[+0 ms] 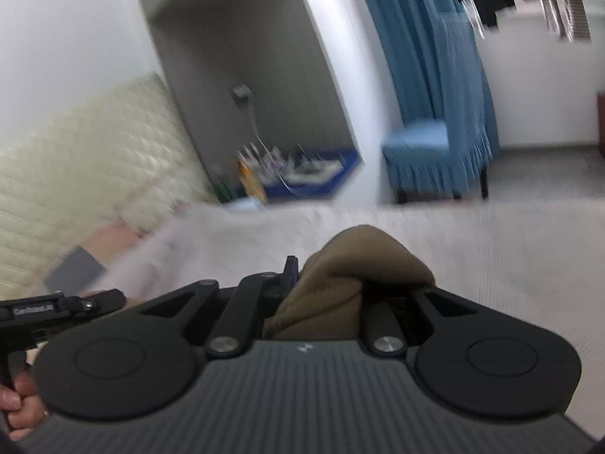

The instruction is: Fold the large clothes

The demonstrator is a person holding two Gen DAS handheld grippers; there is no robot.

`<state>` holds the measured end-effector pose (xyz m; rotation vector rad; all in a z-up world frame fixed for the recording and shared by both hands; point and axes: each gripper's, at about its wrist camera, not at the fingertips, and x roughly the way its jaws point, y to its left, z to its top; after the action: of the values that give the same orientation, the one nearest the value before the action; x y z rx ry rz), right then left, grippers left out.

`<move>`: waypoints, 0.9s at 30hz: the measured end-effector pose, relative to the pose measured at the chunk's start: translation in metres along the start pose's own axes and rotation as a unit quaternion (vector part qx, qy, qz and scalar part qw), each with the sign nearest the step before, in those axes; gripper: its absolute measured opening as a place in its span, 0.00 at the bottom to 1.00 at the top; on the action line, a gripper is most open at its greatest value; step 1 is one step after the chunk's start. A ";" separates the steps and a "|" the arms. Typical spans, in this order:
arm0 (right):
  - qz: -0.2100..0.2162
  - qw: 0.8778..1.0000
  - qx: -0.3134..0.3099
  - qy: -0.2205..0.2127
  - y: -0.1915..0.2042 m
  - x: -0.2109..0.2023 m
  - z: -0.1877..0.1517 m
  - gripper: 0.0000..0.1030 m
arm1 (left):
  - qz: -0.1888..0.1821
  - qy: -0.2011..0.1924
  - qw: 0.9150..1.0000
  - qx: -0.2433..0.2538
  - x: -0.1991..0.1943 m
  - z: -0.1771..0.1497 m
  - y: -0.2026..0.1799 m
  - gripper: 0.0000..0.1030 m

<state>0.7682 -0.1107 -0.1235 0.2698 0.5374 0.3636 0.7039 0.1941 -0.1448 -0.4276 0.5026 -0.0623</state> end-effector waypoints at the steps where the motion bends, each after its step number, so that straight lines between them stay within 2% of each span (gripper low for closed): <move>1: -0.006 1.000 0.004 0.005 -0.007 0.012 -0.010 0.15 | 0.002 0.005 1.000 0.012 0.018 -0.007 0.005 0.12; 4: -0.014 0.999 0.035 0.026 -0.030 0.046 -0.031 0.15 | 0.017 0.027 0.999 0.027 0.060 -0.022 0.014 0.12; 7: -0.021 0.998 0.051 0.039 -0.038 0.061 -0.041 0.15 | 0.032 0.046 0.998 0.026 0.086 -0.028 0.023 0.12; 11: -0.026 0.998 0.047 0.042 -0.033 0.059 -0.045 0.18 | 0.037 0.050 0.998 0.031 0.085 -0.028 0.023 0.12; 14: -0.025 0.998 0.040 0.036 -0.029 0.043 -0.043 0.18 | 0.028 0.050 0.998 0.033 0.058 -0.020 0.014 0.12; 15: -0.026 0.998 0.037 0.034 -0.026 0.039 -0.043 0.20 | 0.024 0.051 0.998 0.033 0.048 -0.017 0.009 0.16; 17: -0.031 0.998 0.041 0.031 -0.023 0.029 -0.041 0.24 | 0.009 0.059 0.998 0.028 0.033 -0.010 0.002 0.36; 18: -0.033 0.998 0.044 0.031 -0.022 0.024 -0.040 0.26 | -0.007 0.067 0.997 0.024 0.021 -0.008 -0.005 0.57; 19: -0.036 0.998 0.046 0.031 -0.020 0.019 -0.039 0.28 | -0.026 0.076 0.997 0.024 0.013 -0.006 -0.010 0.69; 20: -0.041 0.998 0.046 0.031 -0.017 0.012 -0.037 0.37 | -0.029 0.076 0.996 0.028 0.006 -0.005 -0.015 0.71; 21: -0.039 0.998 0.046 0.032 -0.015 0.006 -0.037 0.57 | -0.022 0.074 0.996 0.038 -0.003 -0.005 -0.021 0.73; 23: -0.029 0.998 0.046 0.030 -0.009 -0.010 -0.036 0.84 | -0.013 0.072 0.996 0.055 -0.022 -0.004 -0.031 0.78; 27: -0.027 0.999 0.016 0.026 0.009 -0.045 -0.036 0.82 | -0.003 0.065 0.996 0.062 -0.062 -0.005 -0.038 0.78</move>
<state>0.7105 -0.1150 -0.1300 0.2769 0.6008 0.3106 0.6485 0.1673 -0.1045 -0.3038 0.6227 -0.1266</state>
